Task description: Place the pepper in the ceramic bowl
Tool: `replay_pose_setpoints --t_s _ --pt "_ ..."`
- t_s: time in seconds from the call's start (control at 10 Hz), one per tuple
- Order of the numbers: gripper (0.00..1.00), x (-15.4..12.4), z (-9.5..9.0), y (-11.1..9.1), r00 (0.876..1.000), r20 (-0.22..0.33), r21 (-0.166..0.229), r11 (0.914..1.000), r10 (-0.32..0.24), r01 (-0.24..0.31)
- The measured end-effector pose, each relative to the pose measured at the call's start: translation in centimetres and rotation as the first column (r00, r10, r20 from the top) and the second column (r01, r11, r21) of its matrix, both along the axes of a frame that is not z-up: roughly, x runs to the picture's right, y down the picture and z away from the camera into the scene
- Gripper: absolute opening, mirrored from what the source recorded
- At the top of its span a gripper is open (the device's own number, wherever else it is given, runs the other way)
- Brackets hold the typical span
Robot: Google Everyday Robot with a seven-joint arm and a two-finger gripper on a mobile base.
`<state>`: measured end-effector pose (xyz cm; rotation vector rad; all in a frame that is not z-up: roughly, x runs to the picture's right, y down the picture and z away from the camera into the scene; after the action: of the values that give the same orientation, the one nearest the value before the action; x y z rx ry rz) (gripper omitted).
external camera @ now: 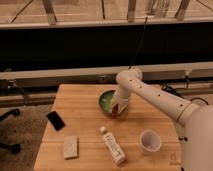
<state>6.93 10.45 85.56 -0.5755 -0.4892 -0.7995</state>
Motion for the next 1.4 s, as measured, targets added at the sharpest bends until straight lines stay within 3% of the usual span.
replay_pose_setpoints --t_s 0.2,0.8,0.9,1.1,1.4 --pt "0.09 -0.8 1.1 -2.0 1.000 -0.010 0.023 0.9997 -0.004 0.004" --pt "0.71 -1.2 2.5 -4.7 0.997 -0.072 0.072 0.9970 -0.022 0.027" --pt "0.77 -1.2 2.7 -4.8 0.997 -0.079 0.069 0.9973 -0.022 0.027" --pt "0.80 -1.0 3.1 -5.4 0.997 -0.083 0.068 0.9977 -0.003 0.008" --pt "0.80 -0.4 2.3 -4.2 0.999 -0.046 0.051 0.9986 0.015 -0.013"
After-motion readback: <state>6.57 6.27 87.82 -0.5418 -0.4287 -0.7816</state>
